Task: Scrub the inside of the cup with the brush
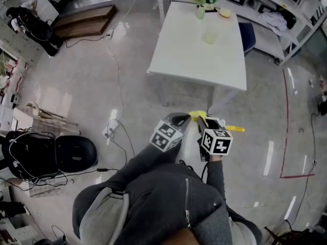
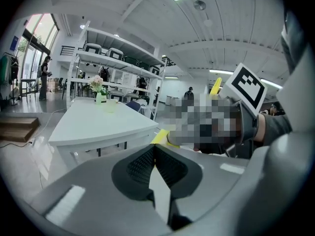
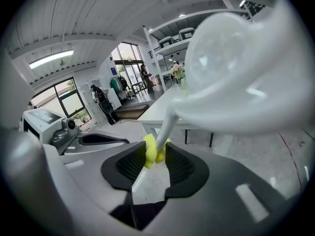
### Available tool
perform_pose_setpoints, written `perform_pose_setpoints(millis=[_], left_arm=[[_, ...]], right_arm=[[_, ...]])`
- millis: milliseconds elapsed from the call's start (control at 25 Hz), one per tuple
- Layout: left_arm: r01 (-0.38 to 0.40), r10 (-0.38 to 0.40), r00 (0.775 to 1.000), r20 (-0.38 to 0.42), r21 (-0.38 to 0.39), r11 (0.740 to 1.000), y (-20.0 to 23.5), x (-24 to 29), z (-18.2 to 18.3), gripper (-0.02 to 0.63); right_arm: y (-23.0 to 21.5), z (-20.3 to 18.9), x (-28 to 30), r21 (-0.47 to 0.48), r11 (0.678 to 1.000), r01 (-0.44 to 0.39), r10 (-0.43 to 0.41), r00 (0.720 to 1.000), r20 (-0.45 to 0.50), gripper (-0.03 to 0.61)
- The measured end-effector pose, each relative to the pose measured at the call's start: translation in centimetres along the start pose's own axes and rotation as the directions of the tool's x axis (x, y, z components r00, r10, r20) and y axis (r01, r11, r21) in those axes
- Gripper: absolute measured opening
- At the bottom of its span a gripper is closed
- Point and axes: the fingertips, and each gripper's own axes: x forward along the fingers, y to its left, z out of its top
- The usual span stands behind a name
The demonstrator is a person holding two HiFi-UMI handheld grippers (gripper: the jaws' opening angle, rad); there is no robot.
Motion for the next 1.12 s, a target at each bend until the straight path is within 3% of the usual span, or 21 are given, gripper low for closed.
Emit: perform_pose_setpoints(millis=[680, 1120], left_arm=[[-0.017, 0.017, 1.0, 0.023, -0.028, 0.999, 10.5, 6.4, 5.6, 0.009], [0.006, -0.005, 0.998, 0.058, -0.015, 1.0, 14.3, 10.0, 9.0, 0.009]], right_arm=[[-3.9, 9.7, 8.3, -0.019, 1.0, 0.017, -0.017, 1.0, 0.009, 0.127], [-5.3, 14.5, 11.8, -0.042, 0.999, 0.024, -0.022, 0.999, 0.041, 0.127]])
